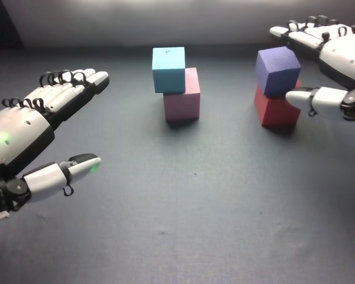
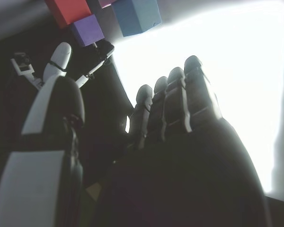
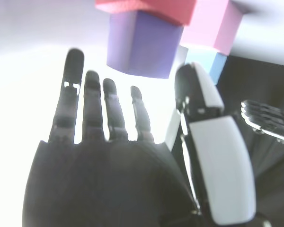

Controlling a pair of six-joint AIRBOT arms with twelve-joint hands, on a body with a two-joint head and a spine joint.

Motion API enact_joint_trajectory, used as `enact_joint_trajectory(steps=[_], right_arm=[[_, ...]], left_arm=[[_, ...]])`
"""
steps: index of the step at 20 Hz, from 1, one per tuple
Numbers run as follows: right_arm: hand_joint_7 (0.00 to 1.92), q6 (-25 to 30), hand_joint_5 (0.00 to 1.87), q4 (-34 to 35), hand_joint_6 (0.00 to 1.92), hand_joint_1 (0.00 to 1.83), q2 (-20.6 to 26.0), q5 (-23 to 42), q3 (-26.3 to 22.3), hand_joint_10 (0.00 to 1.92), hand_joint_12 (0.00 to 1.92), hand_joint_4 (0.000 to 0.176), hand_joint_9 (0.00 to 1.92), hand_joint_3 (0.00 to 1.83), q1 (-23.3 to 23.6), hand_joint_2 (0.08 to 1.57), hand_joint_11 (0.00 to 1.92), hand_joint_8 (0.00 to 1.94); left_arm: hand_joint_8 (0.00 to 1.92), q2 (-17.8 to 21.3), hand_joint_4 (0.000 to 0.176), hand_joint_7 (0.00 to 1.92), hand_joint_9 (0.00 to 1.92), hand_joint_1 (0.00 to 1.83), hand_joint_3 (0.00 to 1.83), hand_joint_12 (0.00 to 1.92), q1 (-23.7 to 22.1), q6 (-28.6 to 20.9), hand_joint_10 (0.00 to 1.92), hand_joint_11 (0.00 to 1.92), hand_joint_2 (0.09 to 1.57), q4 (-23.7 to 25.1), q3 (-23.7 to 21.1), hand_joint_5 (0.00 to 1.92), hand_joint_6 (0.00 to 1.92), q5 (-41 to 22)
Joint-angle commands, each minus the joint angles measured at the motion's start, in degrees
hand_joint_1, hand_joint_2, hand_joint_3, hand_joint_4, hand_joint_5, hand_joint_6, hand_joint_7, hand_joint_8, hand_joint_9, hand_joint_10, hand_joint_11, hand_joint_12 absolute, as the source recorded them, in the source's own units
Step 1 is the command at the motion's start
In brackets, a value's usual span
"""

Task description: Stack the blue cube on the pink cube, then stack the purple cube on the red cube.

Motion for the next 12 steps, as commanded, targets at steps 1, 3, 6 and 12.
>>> enact_joint_trajectory(steps=[1,3,6,12], right_arm=[[0.0,0.2,0.0,-1.2,0.0,0.58,1.1,11.4,-1.4,0.0,0.09,0.107,0.0,0.0,-0.4,1.3,0.0,0.0],[0.0,0.2,0.0,-2.6,0.0,0.56,4.0,17.2,-5.6,0.0,0.0,0.129,0.0,0.01,-3.2,1.31,0.0,0.0],[0.0,0.5,0.0,-4.3,0.0,0.44,8.9,27.8,-12.6,0.0,0.0,0.152,0.0,0.01,-10.1,1.33,0.0,0.0],[0.0,3.3,0.0,-5.3,0.0,0.37,16.3,45.5,-21.2,0.0,0.0,0.088,0.0,0.0,-23.4,1.31,0.01,0.0]], left_arm=[[0.0,0.7,0.021,0.0,0.0,0.8,0.0,0.0,0.0,-0.2,0.0,0.0,1.3,-0.3,-0.2,0.0,0.0,-7.9],[0.0,0.9,0.036,0.0,0.0,0.78,0.0,0.0,0.4,-0.2,0.0,0.0,1.29,-0.6,-0.5,0.0,0.0,-8.9],[0.0,1.5,0.024,0.0,0.0,0.73,0.0,0.0,0.8,0.4,0.0,0.0,1.3,-0.9,-1.3,0.0,0.0,-10.8],[0.0,3.1,0.047,0.0,0.0,0.62,0.01,0.0,1.3,2.0,0.0,0.0,1.34,-1.6,-2.9,0.0,0.0,-15.3]])
